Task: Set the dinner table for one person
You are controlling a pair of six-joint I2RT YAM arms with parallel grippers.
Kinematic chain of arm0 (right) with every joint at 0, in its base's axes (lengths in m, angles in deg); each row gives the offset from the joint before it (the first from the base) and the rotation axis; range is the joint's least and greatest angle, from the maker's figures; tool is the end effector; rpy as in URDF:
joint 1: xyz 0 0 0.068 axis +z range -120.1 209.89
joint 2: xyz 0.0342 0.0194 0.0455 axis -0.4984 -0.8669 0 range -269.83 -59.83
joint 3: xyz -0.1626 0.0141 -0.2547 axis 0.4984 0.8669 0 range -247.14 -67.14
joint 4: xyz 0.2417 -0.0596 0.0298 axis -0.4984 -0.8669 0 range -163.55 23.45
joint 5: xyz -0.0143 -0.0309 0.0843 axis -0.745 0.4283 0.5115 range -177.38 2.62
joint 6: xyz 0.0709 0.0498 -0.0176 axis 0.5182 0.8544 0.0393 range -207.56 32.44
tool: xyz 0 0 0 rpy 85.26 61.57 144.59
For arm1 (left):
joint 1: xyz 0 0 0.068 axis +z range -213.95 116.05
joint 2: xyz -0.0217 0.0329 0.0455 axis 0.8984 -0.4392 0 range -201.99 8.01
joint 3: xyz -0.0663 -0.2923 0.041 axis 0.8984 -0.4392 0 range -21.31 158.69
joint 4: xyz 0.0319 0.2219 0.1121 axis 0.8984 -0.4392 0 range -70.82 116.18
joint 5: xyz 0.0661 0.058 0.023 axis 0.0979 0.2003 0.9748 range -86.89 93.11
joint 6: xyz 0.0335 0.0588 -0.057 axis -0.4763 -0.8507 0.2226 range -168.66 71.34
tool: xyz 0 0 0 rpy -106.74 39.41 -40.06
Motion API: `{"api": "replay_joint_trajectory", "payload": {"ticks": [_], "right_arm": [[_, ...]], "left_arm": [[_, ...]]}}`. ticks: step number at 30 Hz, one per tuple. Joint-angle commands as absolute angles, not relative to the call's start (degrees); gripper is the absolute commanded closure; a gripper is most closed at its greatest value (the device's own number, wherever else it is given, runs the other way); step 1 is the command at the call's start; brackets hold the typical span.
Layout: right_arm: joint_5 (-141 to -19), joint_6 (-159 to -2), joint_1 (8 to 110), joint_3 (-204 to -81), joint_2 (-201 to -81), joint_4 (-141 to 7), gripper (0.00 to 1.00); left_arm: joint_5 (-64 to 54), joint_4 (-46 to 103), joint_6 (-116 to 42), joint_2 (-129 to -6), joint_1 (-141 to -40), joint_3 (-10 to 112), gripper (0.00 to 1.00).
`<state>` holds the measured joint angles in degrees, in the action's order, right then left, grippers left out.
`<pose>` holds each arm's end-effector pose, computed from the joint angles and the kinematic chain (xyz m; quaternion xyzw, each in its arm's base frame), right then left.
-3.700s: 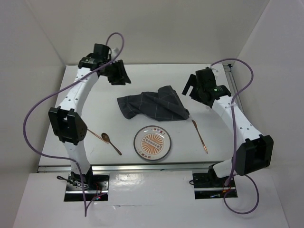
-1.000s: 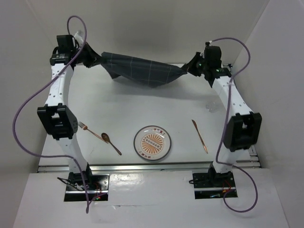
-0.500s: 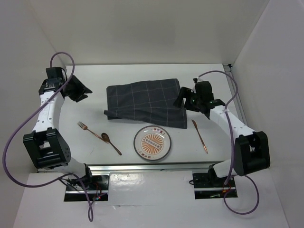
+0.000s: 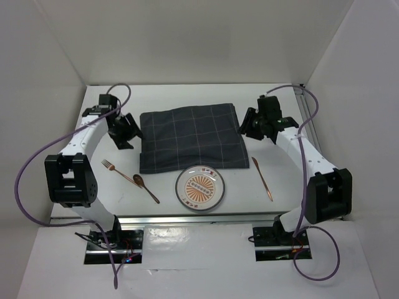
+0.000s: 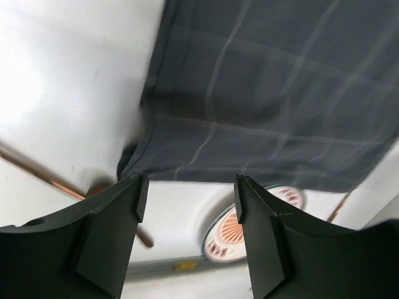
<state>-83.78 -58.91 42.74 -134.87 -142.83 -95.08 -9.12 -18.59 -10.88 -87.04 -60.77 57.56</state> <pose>0.3257 0.0792 0.2968 0.1142 0.9123 0.1659 0.3565 0.3604 0.0033 0.2677 -0.3117 0.9111 -0.1727 0.2074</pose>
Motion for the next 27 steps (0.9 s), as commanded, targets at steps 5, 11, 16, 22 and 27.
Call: {"api": "replay_joint_trajectory", "payload": {"ticks": [5, 11, 16, 22, 27], "right_arm": [[-75.96, -48.98, 41.67, -123.68, -142.98, -102.50, 0.24], [-75.33, -46.86, 41.15, -123.13, -144.38, -101.97, 0.24], [-75.95, -43.00, 39.83, -122.51, -147.19, -101.19, 0.26], [-75.33, -39.48, 39.30, -120.49, -149.12, -97.40, 0.27], [-75.33, -36.59, 39.30, -117.87, -152.56, -93.36, 0.28]], "left_arm": [[-7.35, -18.21, -7.70, -86.03, -63.24, 45.32, 0.26], [-6.12, -16.45, -9.46, -92.45, -64.30, 45.31, 0.30], [-4.98, -15.31, -8.85, -94.83, -64.83, 44.09, 0.33], [-3.65, -15.30, -9.46, -96.75, -65.44, 45.39, 0.27], [-3.65, -15.30, -9.46, -99.13, -65.44, 47.41, 0.72]]}}
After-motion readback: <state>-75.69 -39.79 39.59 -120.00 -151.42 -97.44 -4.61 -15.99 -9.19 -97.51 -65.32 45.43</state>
